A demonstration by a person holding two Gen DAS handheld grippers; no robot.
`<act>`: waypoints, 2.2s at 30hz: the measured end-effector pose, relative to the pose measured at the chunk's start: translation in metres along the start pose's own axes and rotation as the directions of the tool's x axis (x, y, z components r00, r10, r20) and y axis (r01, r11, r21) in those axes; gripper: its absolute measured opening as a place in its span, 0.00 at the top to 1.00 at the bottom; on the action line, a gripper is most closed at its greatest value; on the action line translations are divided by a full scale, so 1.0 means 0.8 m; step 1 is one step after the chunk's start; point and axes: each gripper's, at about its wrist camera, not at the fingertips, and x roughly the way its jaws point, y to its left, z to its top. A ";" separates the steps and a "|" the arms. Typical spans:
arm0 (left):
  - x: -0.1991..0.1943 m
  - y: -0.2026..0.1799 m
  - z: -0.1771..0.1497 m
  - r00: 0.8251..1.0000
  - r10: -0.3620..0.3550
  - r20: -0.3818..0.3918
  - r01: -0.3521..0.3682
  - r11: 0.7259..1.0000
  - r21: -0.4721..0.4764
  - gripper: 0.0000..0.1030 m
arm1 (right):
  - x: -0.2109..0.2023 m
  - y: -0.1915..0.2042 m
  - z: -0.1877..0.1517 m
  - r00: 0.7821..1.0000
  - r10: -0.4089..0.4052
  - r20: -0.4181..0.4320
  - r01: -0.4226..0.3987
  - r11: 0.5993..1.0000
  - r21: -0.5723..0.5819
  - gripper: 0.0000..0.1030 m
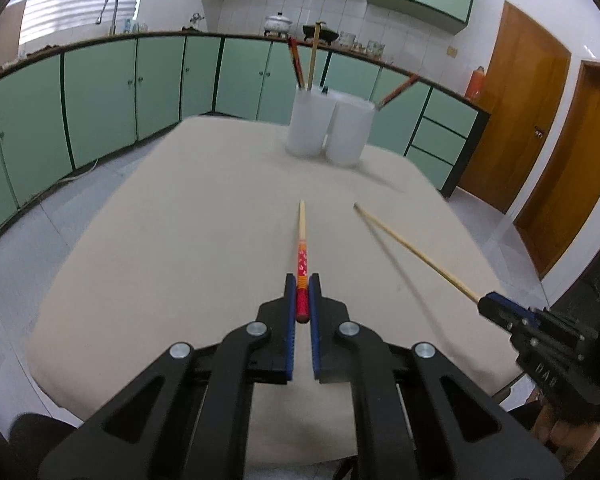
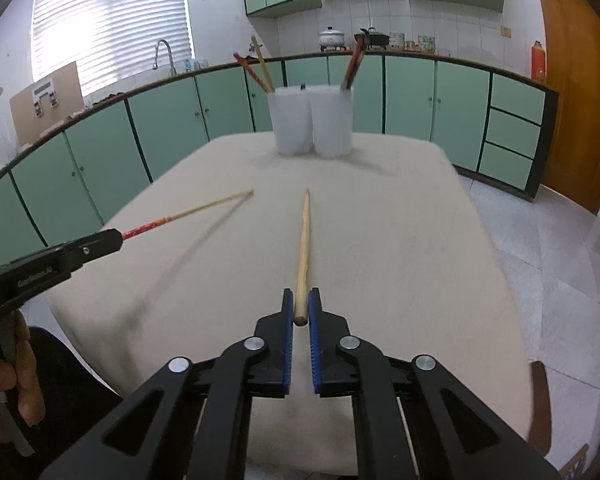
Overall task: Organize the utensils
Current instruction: 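Lift both chopsticks and carry them toward the white holder, then lower both chopsticks into the white holder cups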
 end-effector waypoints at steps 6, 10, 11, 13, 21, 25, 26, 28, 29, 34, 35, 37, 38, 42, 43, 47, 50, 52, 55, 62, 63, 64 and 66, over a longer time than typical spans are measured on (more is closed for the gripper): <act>-0.023 0.002 0.032 1.000 -0.014 0.017 0.014 1.000 0.024 0.95 | -0.028 0.002 0.069 0.999 0.020 0.028 -0.020 1.000 -0.021 0.93; -0.024 0.005 0.062 1.000 -0.027 -0.003 0.027 0.999 0.036 0.95 | -0.024 0.009 0.118 1.000 0.027 0.012 -0.026 0.997 -0.068 0.93; -0.023 0.005 0.071 0.999 -0.031 -0.009 0.031 0.999 0.042 0.95 | -0.021 0.011 0.135 1.000 0.030 0.002 -0.030 0.996 -0.085 0.93; -0.019 0.004 0.090 0.999 -0.044 -0.027 0.045 0.997 0.055 0.95 | -0.014 0.011 0.159 0.999 0.043 -0.020 -0.045 0.995 -0.093 0.93; 0.012 -0.001 0.164 0.992 -0.075 -0.105 0.086 0.990 0.108 0.95 | 0.024 0.020 0.242 0.993 0.031 -0.114 -0.051 0.983 -0.178 0.93; 0.029 -0.004 0.198 0.988 -0.079 -0.136 0.095 0.989 0.117 0.95 | 0.048 0.018 0.272 0.985 0.033 -0.168 -0.062 0.983 -0.170 0.93; 0.032 -0.004 0.205 0.987 -0.078 -0.140 0.094 0.989 0.116 0.95 | 0.053 0.018 0.278 0.984 0.032 -0.178 -0.063 0.983 -0.170 0.93; 0.038 -0.004 0.221 0.986 -0.078 -0.149 0.096 0.989 0.116 0.95 | 0.060 0.017 0.291 0.981 0.034 -0.193 -0.066 0.985 -0.161 0.93; 0.040 -0.005 0.227 0.985 -0.079 -0.151 0.097 0.988 0.120 0.95 | 0.062 0.017 0.294 0.979 0.039 -0.200 -0.070 0.986 -0.150 0.93; 0.043 -0.006 0.256 0.984 -0.082 -0.157 0.102 0.987 0.125 0.95 | 0.066 0.014 0.321 0.975 0.029 -0.219 -0.063 0.987 -0.149 0.93; 0.043 -0.006 0.261 0.984 -0.082 -0.158 0.103 0.987 0.127 0.95 | 0.066 0.015 0.324 0.975 0.027 -0.221 -0.061 0.987 -0.151 0.93; 0.042 -0.008 0.268 0.985 -0.076 -0.156 0.098 0.986 0.138 0.95 | 0.065 0.016 0.333 0.974 0.018 -0.226 -0.055 0.986 -0.159 0.93; 0.041 -0.009 0.271 0.985 -0.075 -0.154 0.097 0.985 0.144 0.95 | 0.065 0.017 0.337 0.973 0.017 -0.230 -0.055 0.986 -0.160 0.93; 0.032 -0.012 0.285 0.988 -0.074 -0.138 0.095 0.983 0.157 0.95 | 0.056 0.019 0.349 0.972 0.020 -0.236 -0.060 0.985 -0.164 0.93; 0.031 -0.012 0.290 0.988 -0.076 -0.138 0.097 0.983 0.155 0.95 | 0.054 0.020 0.351 0.972 0.019 -0.235 -0.060 0.984 -0.166 0.93; 0.023 -0.015 0.310 0.990 -0.073 -0.122 0.092 0.983 0.162 0.95 | 0.039 0.025 0.370 0.973 0.013 -0.230 -0.056 0.982 -0.180 0.93; 0.013 -0.020 0.332 0.993 -0.068 -0.095 0.084 0.982 0.169 0.95 | 0.023 0.027 0.390 0.976 0.016 -0.216 -0.056 0.982 -0.181 0.93; 0.008 -0.023 0.345 0.995 -0.066 -0.080 0.079 0.982 0.169 0.95 | 0.013 0.030 0.403 0.978 0.018 -0.207 -0.056 0.982 -0.181 0.93; -0.002 -0.028 0.367 0.995 -0.075 -0.058 0.084 0.983 0.162 0.95 | 0.000 0.035 0.419 0.980 0.008 -0.200 -0.048 0.980 -0.194 0.93; -0.014 -0.048 0.413 0.996 -0.087 -0.011 0.088 0.982 0.170 0.95 | -0.015 0.045 0.450 0.984 -0.012 -0.180 -0.028 0.975 -0.221 0.93; -0.015 -0.052 0.420 0.996 -0.085 -0.002 0.084 0.981 0.173 0.95 | -0.016 0.046 0.454 0.984 -0.014 -0.177 -0.026 0.975 -0.222 0.93; -0.016 -0.055 0.426 0.997 -0.083 0.004 0.081 0.981 0.176 0.95 | -0.017 0.046 0.458 0.985 -0.013 -0.173 -0.026 0.975 -0.220 0.93; -0.017 -0.059 0.437 0.997 -0.081 0.019 0.076 0.982 0.172 0.95 | -0.018 0.045 0.468 0.986 -0.011 -0.167 -0.026 0.976 -0.215 0.93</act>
